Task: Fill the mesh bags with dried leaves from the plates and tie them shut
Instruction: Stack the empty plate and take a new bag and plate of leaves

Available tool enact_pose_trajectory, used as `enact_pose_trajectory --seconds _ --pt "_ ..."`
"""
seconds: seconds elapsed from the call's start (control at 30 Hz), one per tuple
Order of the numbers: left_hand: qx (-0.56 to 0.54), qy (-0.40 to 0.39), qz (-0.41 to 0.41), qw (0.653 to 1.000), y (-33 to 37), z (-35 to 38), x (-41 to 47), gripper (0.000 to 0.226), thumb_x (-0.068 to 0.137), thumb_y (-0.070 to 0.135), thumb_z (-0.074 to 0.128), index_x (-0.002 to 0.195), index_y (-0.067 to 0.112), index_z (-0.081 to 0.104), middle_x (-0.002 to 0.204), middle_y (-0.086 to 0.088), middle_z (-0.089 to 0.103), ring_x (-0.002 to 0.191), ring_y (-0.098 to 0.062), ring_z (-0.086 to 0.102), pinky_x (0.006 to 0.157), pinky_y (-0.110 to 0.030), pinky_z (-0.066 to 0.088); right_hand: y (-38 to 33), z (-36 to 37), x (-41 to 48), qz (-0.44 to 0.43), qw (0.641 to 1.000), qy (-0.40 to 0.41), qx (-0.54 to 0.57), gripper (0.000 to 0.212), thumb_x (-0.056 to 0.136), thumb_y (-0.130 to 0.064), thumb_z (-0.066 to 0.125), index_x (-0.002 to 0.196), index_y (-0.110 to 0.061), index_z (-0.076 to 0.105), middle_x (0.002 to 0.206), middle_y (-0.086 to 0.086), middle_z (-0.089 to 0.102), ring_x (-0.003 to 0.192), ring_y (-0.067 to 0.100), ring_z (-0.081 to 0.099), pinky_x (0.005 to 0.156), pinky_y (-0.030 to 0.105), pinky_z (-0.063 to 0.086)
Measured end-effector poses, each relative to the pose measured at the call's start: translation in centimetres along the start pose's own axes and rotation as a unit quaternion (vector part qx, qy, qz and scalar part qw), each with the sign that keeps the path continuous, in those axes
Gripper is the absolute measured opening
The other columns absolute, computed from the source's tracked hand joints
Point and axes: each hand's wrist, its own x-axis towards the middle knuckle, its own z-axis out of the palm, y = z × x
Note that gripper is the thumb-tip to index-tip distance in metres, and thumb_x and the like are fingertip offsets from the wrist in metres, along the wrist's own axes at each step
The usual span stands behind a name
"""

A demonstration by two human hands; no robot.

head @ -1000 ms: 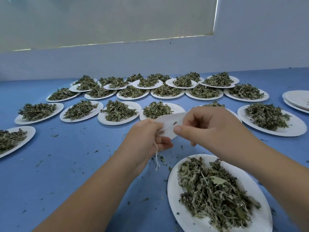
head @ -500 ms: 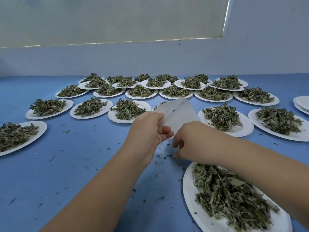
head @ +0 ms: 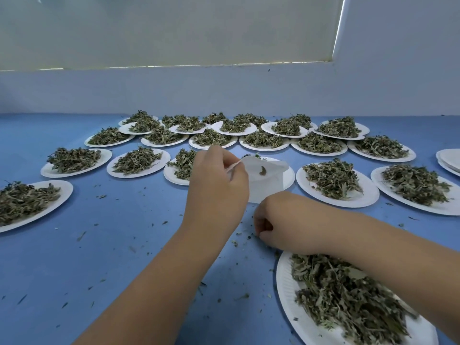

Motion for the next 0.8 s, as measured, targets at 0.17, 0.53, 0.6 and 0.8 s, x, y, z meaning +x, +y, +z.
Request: enact_pose_trajectory --seconds 0.17,0.53,0.6,0.8 --pt "0.055 -0.001 0.013 0.998 -0.3 -0.6 0.2 0.011 0.088 0.025 0.055 0.078 0.026 0.051 0.087 0.007 0.051 0.074 -0.002 0.048 0.053 -0.014 0.034 -0.1 0.1 0.1 -0.017 1.0 -0.003 -0.01 0.014 0.087 -0.013 0.053 0.095 -0.018 0.063 0.091 0.0 0.061 0.084 0.018 0.057 0.067 0.028 0.048" --pt "0.124 -0.066 0.021 0.99 0.4 -0.9 -0.5 0.024 0.085 0.026 0.054 0.064 0.02 0.045 0.063 0.005 0.045 0.057 -0.011 0.038 0.049 -0.029 0.027 -1.2 -4.2 -4.7 -0.086 0.984 0.124 0.094 0.012 0.08 -0.018 0.063 0.076 -0.03 0.063 0.07 -0.018 0.061 0.064 -0.005 0.055 0.059 0.008 0.041" --pt "0.115 -0.091 0.019 0.989 0.5 -0.6 -0.9 0.027 0.085 0.027 0.057 0.062 0.022 0.044 0.062 0.006 0.045 0.055 -0.01 0.039 0.05 -0.027 0.028 -1.1 -5.3 -5.6 -0.098 0.968 0.192 0.129 0.015 0.078 -0.019 0.067 0.073 -0.032 0.063 0.071 -0.029 0.059 0.062 -0.009 0.054 0.06 0.002 0.037" --pt "0.104 -0.128 0.017 0.986 0.9 -0.1 -1.6 0.029 0.084 0.027 0.054 0.059 0.02 0.042 0.057 0.005 0.042 0.05 -0.009 0.036 0.048 -0.026 0.029 0.2 -4.0 -3.9 -0.031 0.962 0.271 0.019 0.009 0.09 -0.027 0.061 0.087 -0.035 0.062 0.071 -0.021 0.057 0.064 -0.004 0.047 0.062 0.017 0.04"
